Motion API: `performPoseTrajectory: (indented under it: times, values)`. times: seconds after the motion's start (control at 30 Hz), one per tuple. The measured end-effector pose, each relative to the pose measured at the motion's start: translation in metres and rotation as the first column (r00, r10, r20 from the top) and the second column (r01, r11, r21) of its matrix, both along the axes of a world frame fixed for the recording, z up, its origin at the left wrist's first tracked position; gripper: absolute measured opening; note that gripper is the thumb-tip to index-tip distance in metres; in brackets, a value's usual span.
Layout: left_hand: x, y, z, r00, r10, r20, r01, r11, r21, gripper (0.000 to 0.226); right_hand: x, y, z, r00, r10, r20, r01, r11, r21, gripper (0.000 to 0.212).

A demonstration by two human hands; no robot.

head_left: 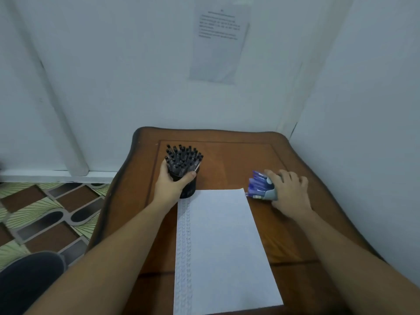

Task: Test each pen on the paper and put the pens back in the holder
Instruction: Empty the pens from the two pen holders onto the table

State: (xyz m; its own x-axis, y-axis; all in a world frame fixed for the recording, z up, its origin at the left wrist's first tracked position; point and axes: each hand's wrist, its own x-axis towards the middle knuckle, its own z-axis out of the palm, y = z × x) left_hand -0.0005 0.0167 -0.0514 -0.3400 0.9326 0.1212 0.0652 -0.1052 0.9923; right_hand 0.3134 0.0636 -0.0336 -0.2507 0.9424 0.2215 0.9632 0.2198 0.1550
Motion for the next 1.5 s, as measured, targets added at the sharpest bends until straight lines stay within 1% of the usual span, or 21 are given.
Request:
performPoseTrajectory:
  times: [0.13, 0.23, 0.3, 0.37, 0.43, 0.53, 0.6, 0.63, 0.67, 0.7, 0.73, 0.8, 0.83, 0.87, 0.9, 0.97, 1.1, 1.17, 1.33, 1.43, 1.5]
  values:
    - [-0.001, 0.002, -0.003, 1.000, -0.004, 0.009, 0.004, 1.000, 0.006, 0.072, 0.034, 0.000, -0.009, 0.980, 0.039, 0.193, -0.071, 0.984, 0.163, 0.080]
    - [0.000, 0.002, -0.003, 1.000, -0.009, 0.020, 0.009, 1.000, 0.009, 0.070, 0.063, 0.005, -0.011, 0.951, 0.085, 0.297, -0.150, 0.967, 0.205, 0.086]
    - [0.001, 0.002, -0.003, 1.000, -0.006, 0.023, 0.006, 1.000, 0.011, 0.070, 0.082, 0.007, -0.012, 0.937, 0.113, 0.330, -0.193, 0.957, 0.218, 0.087]
    - [0.001, 0.003, -0.005, 1.000, 0.003, 0.026, -0.003, 1.000, 0.012, 0.069, 0.103, 0.009, -0.011, 0.928, 0.119, 0.354, -0.223, 0.936, 0.271, 0.075]
    - [0.001, 0.003, -0.006, 1.000, 0.015, 0.021, -0.016, 1.000, 0.015, 0.068, 0.124, 0.011, -0.005, 0.933, 0.106, 0.343, -0.216, 0.929, 0.300, 0.077]
    - [0.002, 0.004, -0.008, 0.999, 0.038, 0.004, -0.038, 0.999, 0.016, 0.068, 0.145, 0.017, 0.007, 0.980, 0.014, 0.198, -0.072, 0.956, 0.285, 0.093]
    - [0.002, 0.005, -0.010, 0.999, 0.049, 0.003, -0.049, 0.999, 0.018, 0.071, 0.136, 0.023, 0.017, 0.996, -0.073, -0.049, 0.081, 0.975, 0.206, 0.092]
    - [0.003, 0.005, -0.011, 0.999, 0.051, 0.008, -0.052, 0.999, 0.018, 0.073, 0.124, 0.027, 0.022, 0.967, -0.105, -0.231, 0.143, 0.978, 0.152, 0.088]
    - [0.003, 0.005, -0.012, 0.998, 0.054, 0.015, -0.054, 0.998, 0.018, 0.073, 0.110, 0.034, 0.025, 0.891, -0.128, -0.435, 0.186, 0.978, 0.092, 0.087]
    - [0.004, 0.005, -0.012, 0.998, 0.059, 0.020, -0.060, 0.998, 0.020, 0.073, 0.095, 0.042, 0.027, 0.762, -0.162, -0.627, 0.215, 0.977, 0.008, 0.089]
    - [0.005, 0.006, -0.012, 0.998, 0.066, 0.020, -0.067, 0.998, 0.020, 0.071, 0.079, 0.051, 0.029, 0.624, -0.191, -0.758, 0.223, 0.973, -0.062, 0.094]
    - [0.006, 0.006, -0.012, 0.997, 0.073, 0.026, -0.073, 0.997, 0.023, 0.068, 0.049, 0.075, 0.027, 0.409, -0.210, -0.888, 0.220, 0.967, -0.128, 0.100]
    - [0.006, 0.006, -0.012, 0.997, 0.072, 0.036, -0.073, 0.997, 0.025, 0.067, 0.035, 0.087, 0.025, 0.323, -0.227, -0.919, 0.213, 0.963, -0.163, 0.101]
    - [0.006, 0.006, -0.013, 0.996, 0.071, 0.045, -0.073, 0.997, 0.025, 0.068, 0.022, 0.099, 0.023, 0.262, -0.247, -0.933, 0.203, 0.959, -0.197, 0.101]
    - [0.006, 0.006, -0.013, 0.996, 0.070, 0.053, -0.071, 0.997, 0.025, 0.070, 0.011, 0.112, 0.021, 0.222, -0.259, -0.940, 0.193, 0.957, -0.218, 0.100]
    - [0.006, 0.007, -0.013, 0.995, 0.071, 0.066, -0.073, 0.997, 0.029, 0.071, -0.006, 0.138, 0.018, 0.185, -0.268, -0.946, 0.158, 0.958, -0.240, 0.101]
    - [0.006, 0.009, -0.015, 0.993, 0.070, 0.091, -0.073, 0.997, 0.037, 0.071, -0.019, 0.166, 0.005, 0.193, -0.327, -0.925, 0.163, 0.940, -0.298, 0.106]
    - [0.005, 0.011, -0.017, 0.993, 0.072, 0.092, -0.076, 0.996, 0.042, 0.070, -0.020, 0.163, 0.000, 0.184, -0.320, -0.929, 0.143, 0.944, -0.296, 0.106]
    - [0.006, 0.010, -0.016, 0.995, 0.080, 0.061, -0.083, 0.995, 0.053, 0.072, -0.011, 0.124, -0.002, 0.179, -0.291, -0.940, -0.056, 0.951, -0.305, 0.099]
    - [0.004, 0.007, -0.014, 0.997, 0.066, 0.034, -0.067, 0.997, 0.035, 0.075, -0.007, 0.091, -0.002, 0.160, -0.301, -0.940, -0.113, 0.940, -0.321, 0.095]
    - [0.003, 0.004, -0.012, 0.999, 0.044, -0.008, -0.044, 0.999, 0.006, 0.083, -0.005, 0.073, -0.002, 0.153, -0.313, -0.937, -0.135, 0.933, -0.334, 0.094]
